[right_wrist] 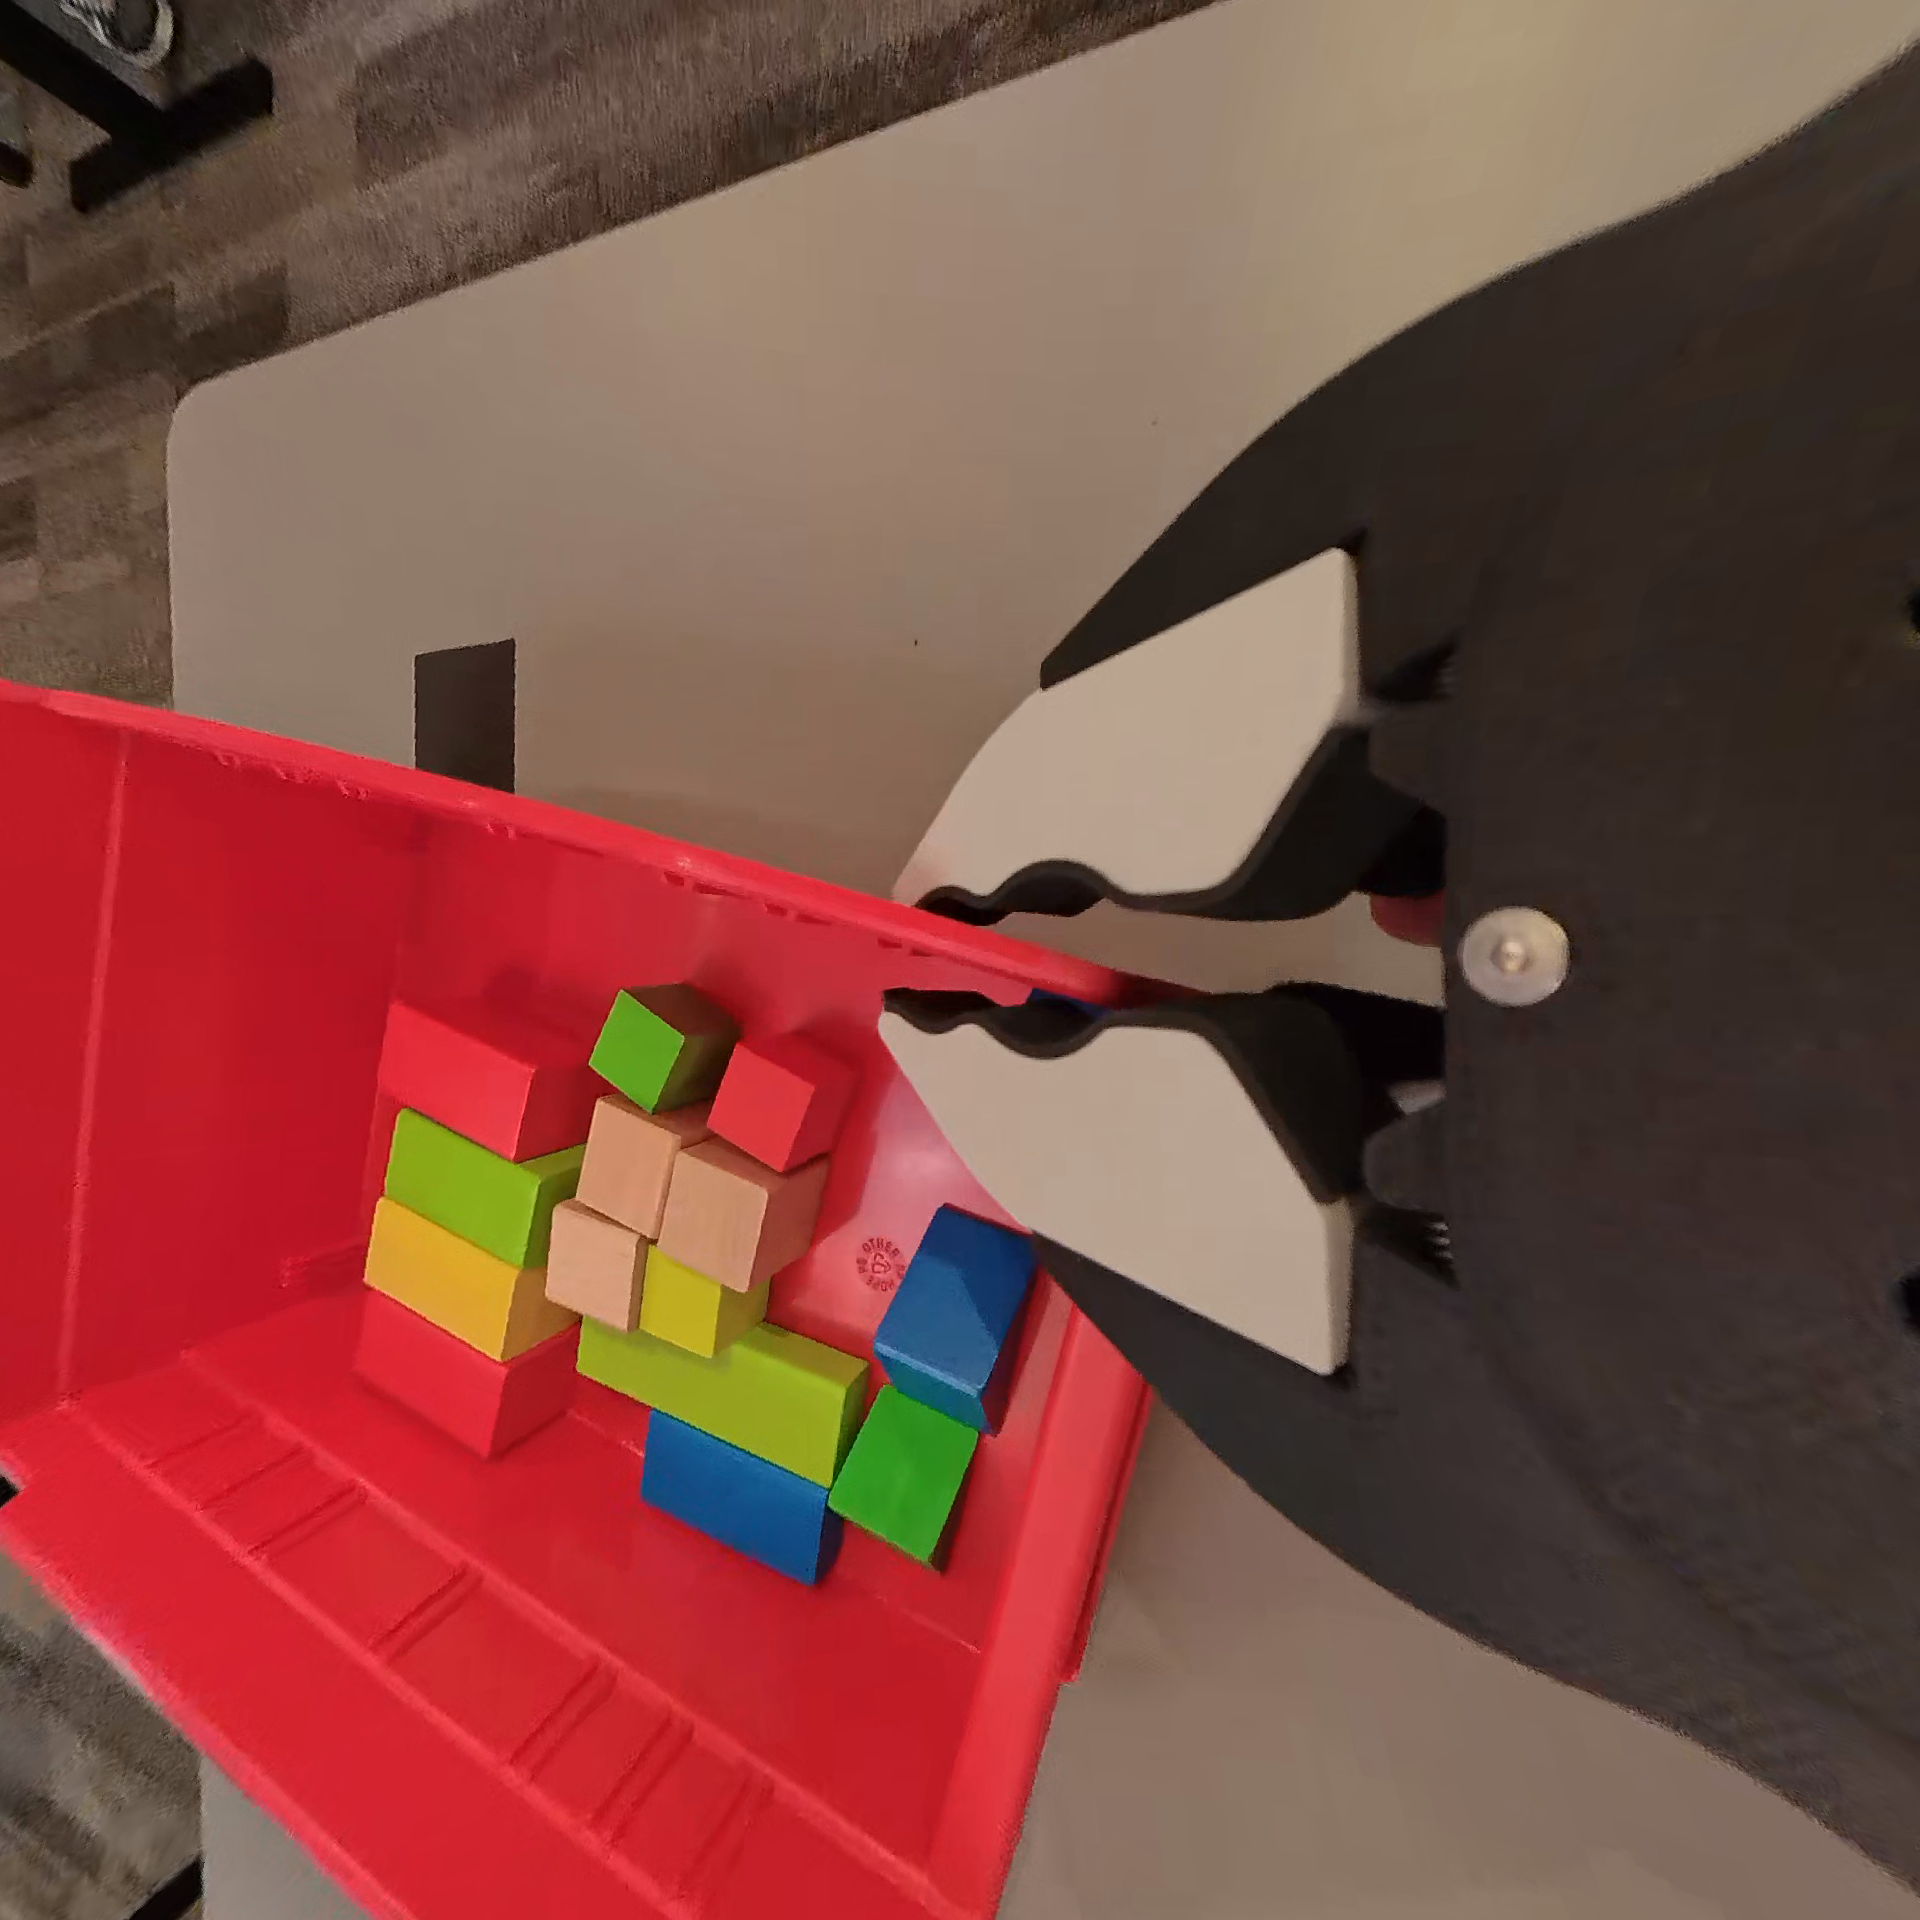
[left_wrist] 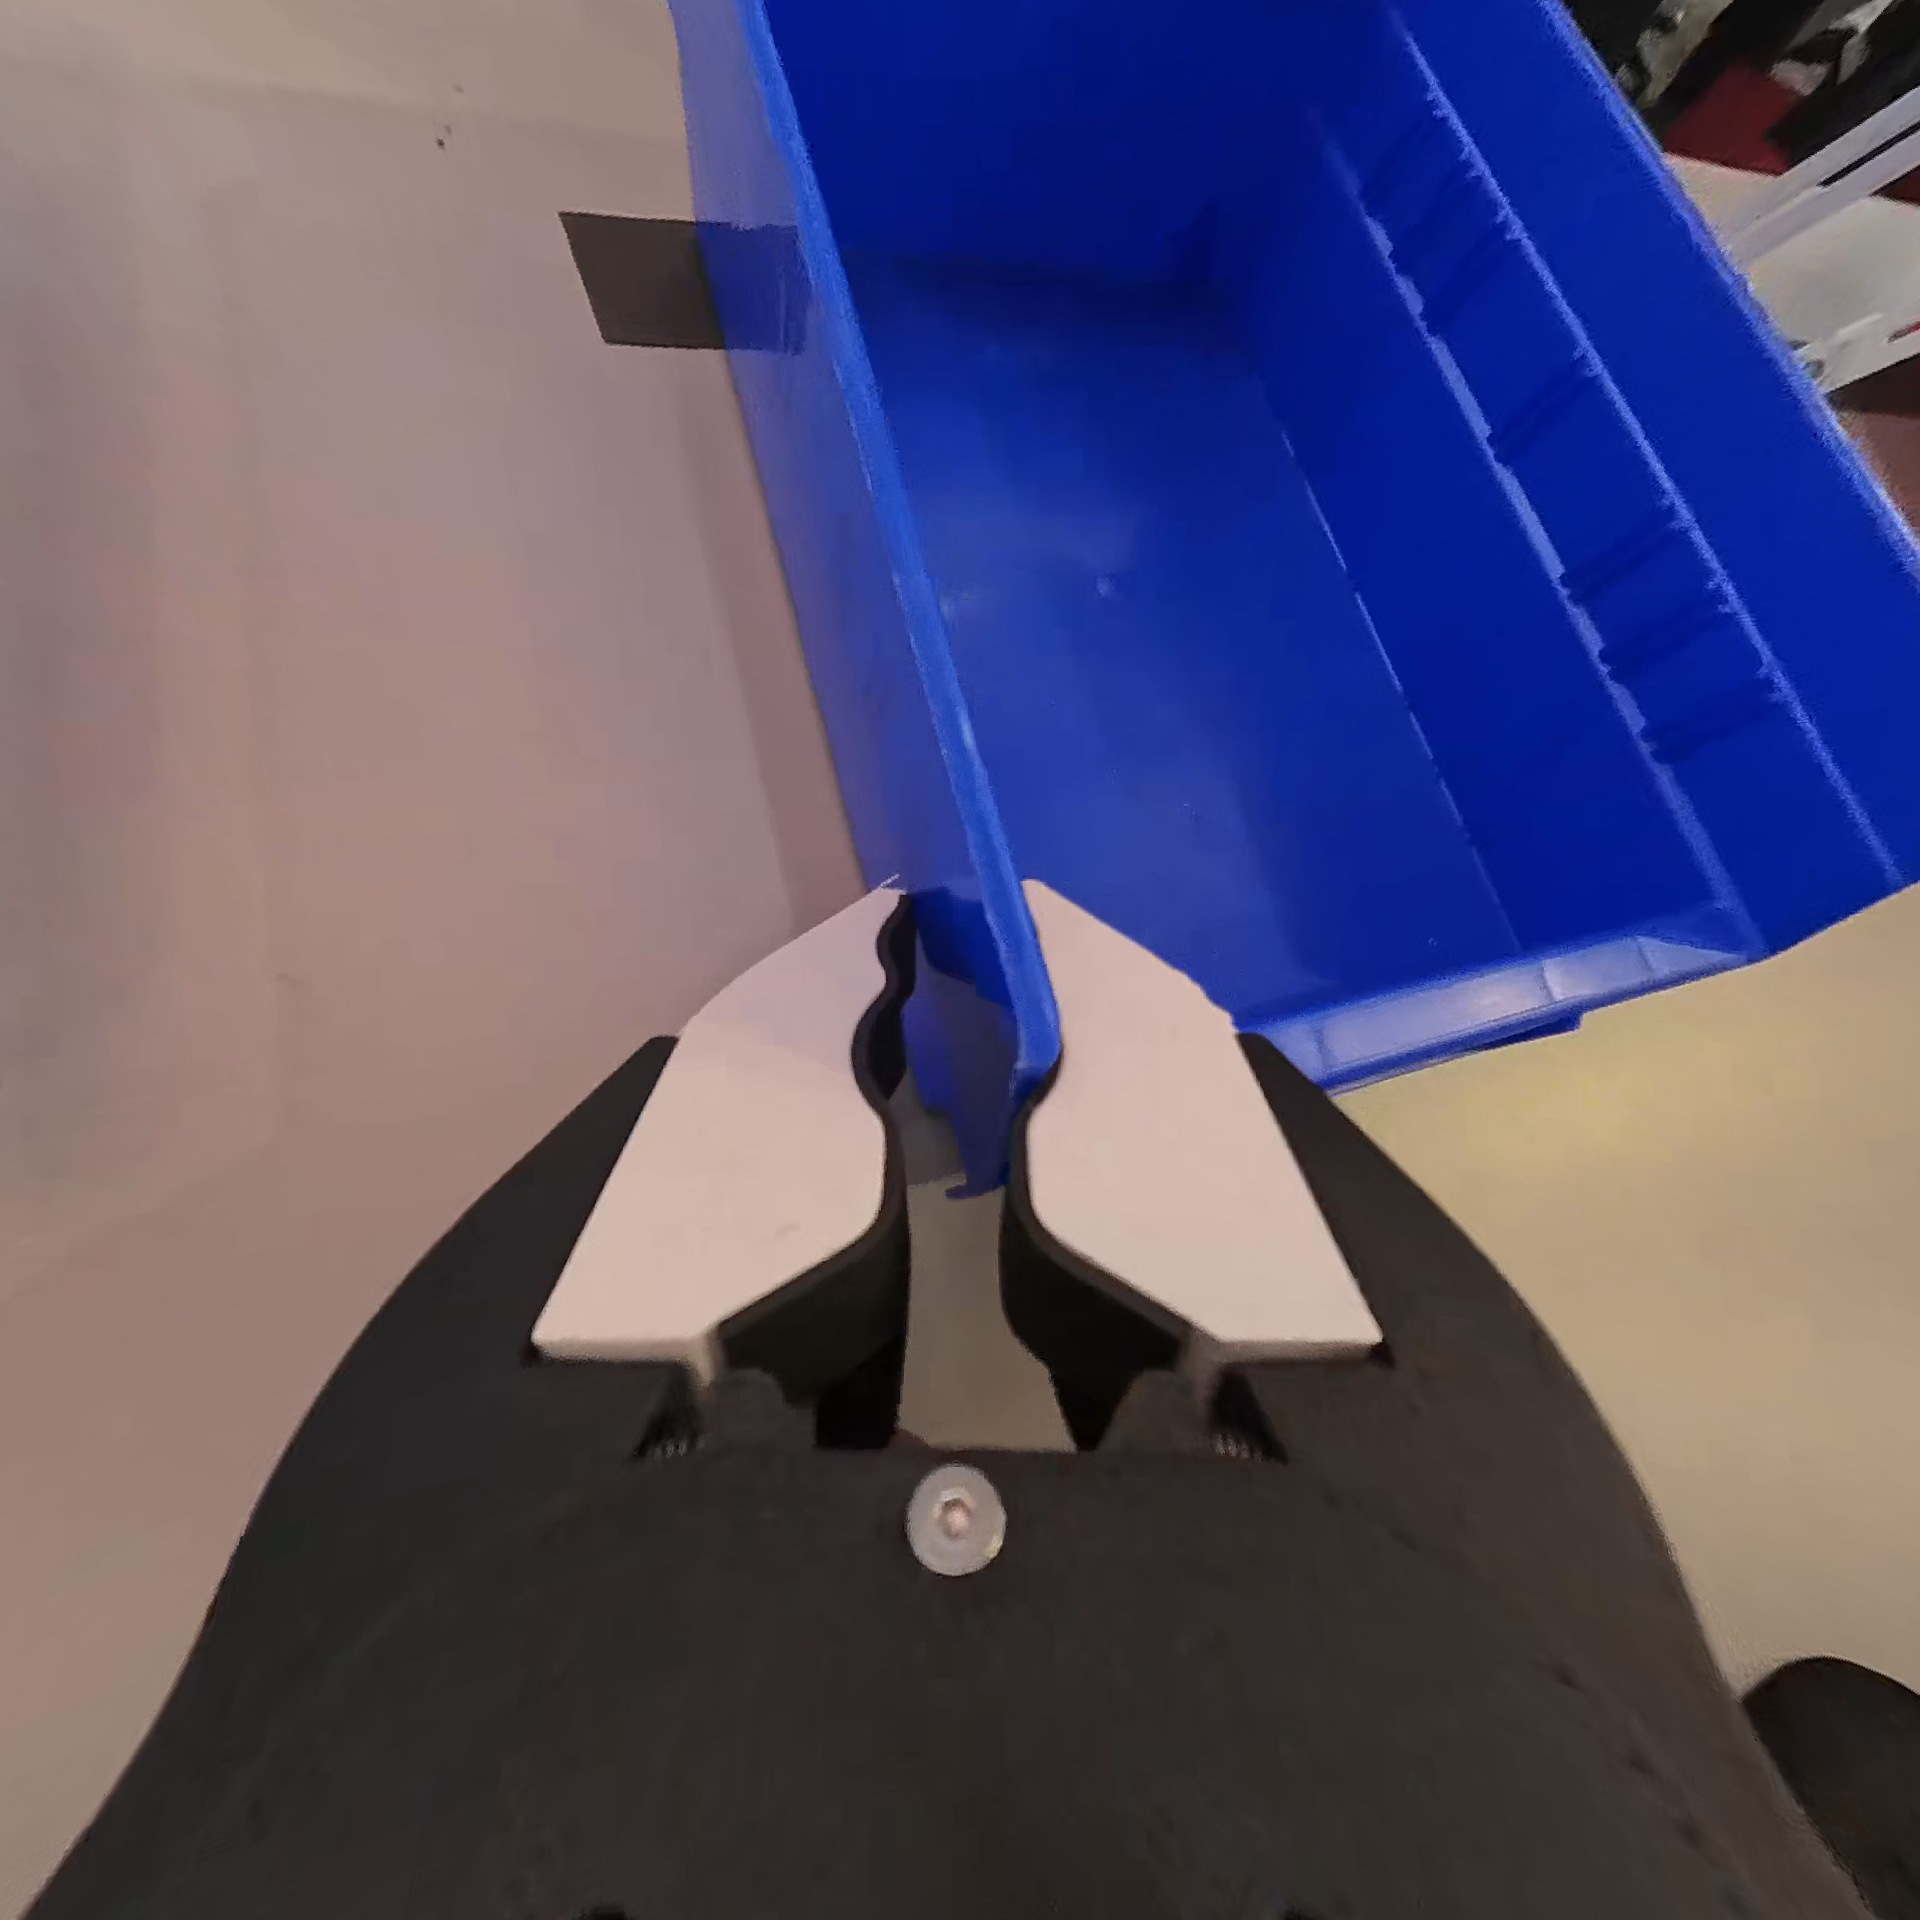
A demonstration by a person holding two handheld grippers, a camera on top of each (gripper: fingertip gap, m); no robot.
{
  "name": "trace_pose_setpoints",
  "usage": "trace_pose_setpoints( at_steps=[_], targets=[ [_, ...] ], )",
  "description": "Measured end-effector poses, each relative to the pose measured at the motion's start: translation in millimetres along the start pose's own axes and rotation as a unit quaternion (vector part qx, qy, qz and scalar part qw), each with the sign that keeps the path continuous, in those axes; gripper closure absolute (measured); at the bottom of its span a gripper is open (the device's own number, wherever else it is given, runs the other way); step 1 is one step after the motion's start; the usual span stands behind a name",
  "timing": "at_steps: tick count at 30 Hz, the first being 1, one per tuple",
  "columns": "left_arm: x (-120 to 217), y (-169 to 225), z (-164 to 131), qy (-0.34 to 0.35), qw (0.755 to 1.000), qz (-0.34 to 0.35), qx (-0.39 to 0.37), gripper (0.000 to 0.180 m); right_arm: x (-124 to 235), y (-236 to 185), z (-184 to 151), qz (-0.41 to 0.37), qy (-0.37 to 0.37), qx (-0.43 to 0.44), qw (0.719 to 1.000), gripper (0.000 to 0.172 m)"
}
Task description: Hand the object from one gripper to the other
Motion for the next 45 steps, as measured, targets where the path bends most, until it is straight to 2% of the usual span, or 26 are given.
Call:
trace_pose_setpoints(
  at_steps=[1,3,6,9,17,24,30,36,40,45],
  targets=[
    [0.1,-0.4,0.2,-0.003,1.000,0.000,-0.002,0.166,-3.2,0.9,-0.4,0.005,-0.007,0.002,1.000,0.161],
    [1.1,-2.0,0.1,-0.003,1.000,0.000,-0.001,0.167,-13.3,0.5,-3.8,0.012,-0.031,0.005,0.999,0.139],
    [3.6,-4.0,-1.5,-0.002,1.000,-0.007,0.006,0.169,-20.0,0.5,-6.0,0.013,-0.046,-0.010,0.999,0.157],
    [6.9,-5.4,-4.0,0.002,1.000,-0.010,0.010,0.173,-19.6,3.6,-5.6,0.005,-0.054,-0.022,0.998,0.162],
    [24.0,-1.4,-5.3,0.027,1.000,-0.014,-0.007,0.175,2.9,0.1,-17.9,-0.003,-0.081,-0.004,0.997,0.166],
    [49.3,-6.4,-9.3,0.086,0.996,-0.019,-0.004,0.174,50.9,-31.3,-60.7,0.015,-0.089,-0.016,0.996,0.165],
    [77.0,-20.0,-18.4,0.112,0.993,-0.015,0.016,0.174,94.7,-75.1,-90.5,0.033,-0.105,0.010,0.994,0.167],
    [92.6,-35.2,-22.0,0.143,0.989,-0.019,0.035,0.173,118.6,-133.7,-98.1,0.056,-0.122,0.062,0.989,0.168],
    [102.0,-41.0,-21.0,0.164,0.985,-0.022,0.038,0.173,117.1,-179.2,-103.7,0.086,-0.136,0.091,0.983,0.169],
    [112.2,-47.9,-18.8,0.193,0.979,-0.035,0.047,0.173,95.5,-242.6,-93.7,0.132,-0.135,0.127,0.974,0.169]
  ],
)
Point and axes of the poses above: each gripper's, where its closed fingertips meet, x back along the fingers, z out of its top, y = z × x across the jaws, the point moved 6 cm from there along x, back along the fingers, and after that the axes turned 9 degrees about -y, right-handed, at the moved point
